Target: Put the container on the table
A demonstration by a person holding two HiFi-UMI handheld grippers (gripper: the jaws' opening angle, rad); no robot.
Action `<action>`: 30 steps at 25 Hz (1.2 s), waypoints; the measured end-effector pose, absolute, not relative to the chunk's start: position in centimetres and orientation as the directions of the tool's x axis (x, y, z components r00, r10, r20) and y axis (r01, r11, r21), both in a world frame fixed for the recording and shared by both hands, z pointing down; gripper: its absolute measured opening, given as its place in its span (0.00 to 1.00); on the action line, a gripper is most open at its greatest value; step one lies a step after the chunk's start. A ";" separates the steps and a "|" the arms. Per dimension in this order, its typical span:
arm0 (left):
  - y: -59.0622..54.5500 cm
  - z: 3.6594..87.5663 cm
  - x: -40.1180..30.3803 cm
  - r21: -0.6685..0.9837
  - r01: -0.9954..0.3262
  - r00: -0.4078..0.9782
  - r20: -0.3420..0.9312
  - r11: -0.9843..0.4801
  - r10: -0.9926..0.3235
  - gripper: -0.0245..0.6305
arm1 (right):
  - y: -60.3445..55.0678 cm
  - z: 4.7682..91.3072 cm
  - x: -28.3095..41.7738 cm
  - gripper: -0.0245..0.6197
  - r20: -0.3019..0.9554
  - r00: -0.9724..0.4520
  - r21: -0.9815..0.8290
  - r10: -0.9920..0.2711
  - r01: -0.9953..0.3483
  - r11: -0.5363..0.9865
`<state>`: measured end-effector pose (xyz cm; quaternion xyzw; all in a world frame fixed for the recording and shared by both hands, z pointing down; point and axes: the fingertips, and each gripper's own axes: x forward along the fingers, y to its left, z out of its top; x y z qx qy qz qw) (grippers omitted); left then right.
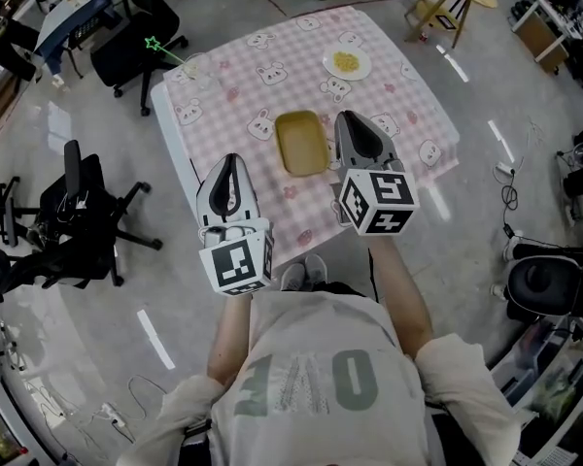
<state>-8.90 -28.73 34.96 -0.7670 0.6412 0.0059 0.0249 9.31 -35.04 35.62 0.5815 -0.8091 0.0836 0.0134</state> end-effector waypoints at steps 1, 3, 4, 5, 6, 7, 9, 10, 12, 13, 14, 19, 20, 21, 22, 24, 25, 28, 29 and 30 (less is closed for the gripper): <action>-28.7 34.7 -8.8 -0.031 -0.983 0.181 -0.047 -0.179 -0.982 0.08 | -34.6 35.2 9.4 0.10 0.101 -0.320 -0.120 -0.942 -0.944 0.307; -28.8 34.3 -8.7 -0.033 -0.982 0.187 -0.054 -0.185 -0.981 0.08 | -33.9 35.0 9.7 0.09 0.085 -0.308 -0.126 -0.948 -0.947 0.296; -28.8 34.2 -8.6 -0.033 -0.982 0.190 -0.056 -0.188 -0.980 0.08 | -33.6 35.2 9.8 0.09 0.085 -0.300 -0.127 -0.950 -0.949 0.289; -28.8 34.2 -8.5 -0.034 -0.981 0.193 -0.056 -0.191 -0.980 0.08 | -33.2 35.4 10.0 0.09 0.088 -0.295 -0.125 -0.952 -0.951 0.283; -28.7 34.1 -8.4 -0.035 -0.980 0.196 -0.057 -0.194 -0.979 0.08 | -32.8 35.8 10.0 0.09 0.093 -0.292 -0.125 -0.952 -0.952 0.280; -28.6 34.1 -8.3 -0.037 -0.980 0.199 -0.057 -0.198 -0.978 0.08 | -32.4 36.2 10.1 0.09 0.098 -0.291 -0.128 -0.952 -0.952 0.278; -28.4 34.1 -8.0 -0.038 -0.978 0.206 -0.057 -0.204 -0.977 0.08 | -31.4 37.0 10.2 0.09 0.108 -0.288 -0.136 -0.952 -0.952 0.273; -28.3 34.1 -7.9 -0.038 -0.977 0.210 -0.058 -0.208 -0.976 0.08 | -30.9 37.4 10.3 0.08 0.111 -0.283 -0.140 -0.953 -0.954 0.267; -28.2 34.0 -7.6 -0.041 -0.976 0.218 -0.061 -0.216 -0.974 0.08 | -30.3 37.7 10.5 0.08 0.115 -0.271 -0.139 -0.956 -0.957 0.255; -28.2 33.9 -7.5 -0.040 -0.975 0.221 -0.065 -0.218 -0.973 0.08 | -30.2 37.7 10.6 0.08 0.114 -0.268 -0.135 -0.957 -0.958 0.252; -28.3 33.8 -7.5 -0.038 -0.975 0.221 -0.069 -0.219 -0.973 0.08 | -30.2 37.6 10.6 0.08 0.111 -0.266 -0.131 -0.957 -0.959 0.252; -28.4 33.8 -7.7 -0.046 -0.975 0.220 -0.066 -0.218 -0.973 0.08 | -30.3 37.1 10.6 0.08 0.101 -0.267 -0.122 -0.958 -0.959 0.255; -28.5 33.7 -7.8 -0.043 -0.975 0.219 -0.068 -0.217 -0.973 0.08 | -30.4 37.1 10.6 0.08 0.101 -0.268 -0.120 -0.958 -0.959 0.256; -28.5 33.6 -7.8 -0.038 -0.976 0.217 -0.072 -0.215 -0.973 0.08 | -30.4 37.1 10.5 0.08 0.101 -0.270 -0.119 -0.958 -0.959 0.258; -28.5 33.5 -7.9 -0.031 -0.977 0.215 -0.080 -0.213 -0.973 0.08 | -30.4 37.1 10.4 0.08 0.102 -0.272 -0.117 -0.957 -0.959 0.260; -28.5 33.3 -7.9 -0.021 -0.977 0.212 -0.093 -0.211 -0.973 0.08 | -30.2 37.1 10.3 0.08 0.103 -0.276 -0.115 -0.956 -0.958 0.264; -28.4 33.3 -8.0 -0.022 -0.977 0.212 -0.093 -0.211 -0.973 0.08 | -30.2 37.1 10.3 0.08 0.103 -0.278 -0.114 -0.955 -0.957 0.266; -28.4 33.6 -8.1 -0.038 -0.978 0.209 -0.073 -0.207 -0.975 0.08 | -30.1 37.0 10.2 0.08 0.101 -0.284 -0.114 -0.953 -0.955 0.273; -28.3 33.6 -8.1 -0.040 -0.978 0.209 -0.070 -0.206 -0.976 0.08 | -30.1 36.9 10.2 0.08 0.100 -0.285 -0.113 -0.953 -0.955 0.274; -28.3 33.6 -8.1 -0.040 -0.978 0.209 -0.069 -0.206 -0.976 0.08 | -30.1 36.9 10.3 0.08 0.100 -0.285 -0.112 -0.953 -0.955 0.274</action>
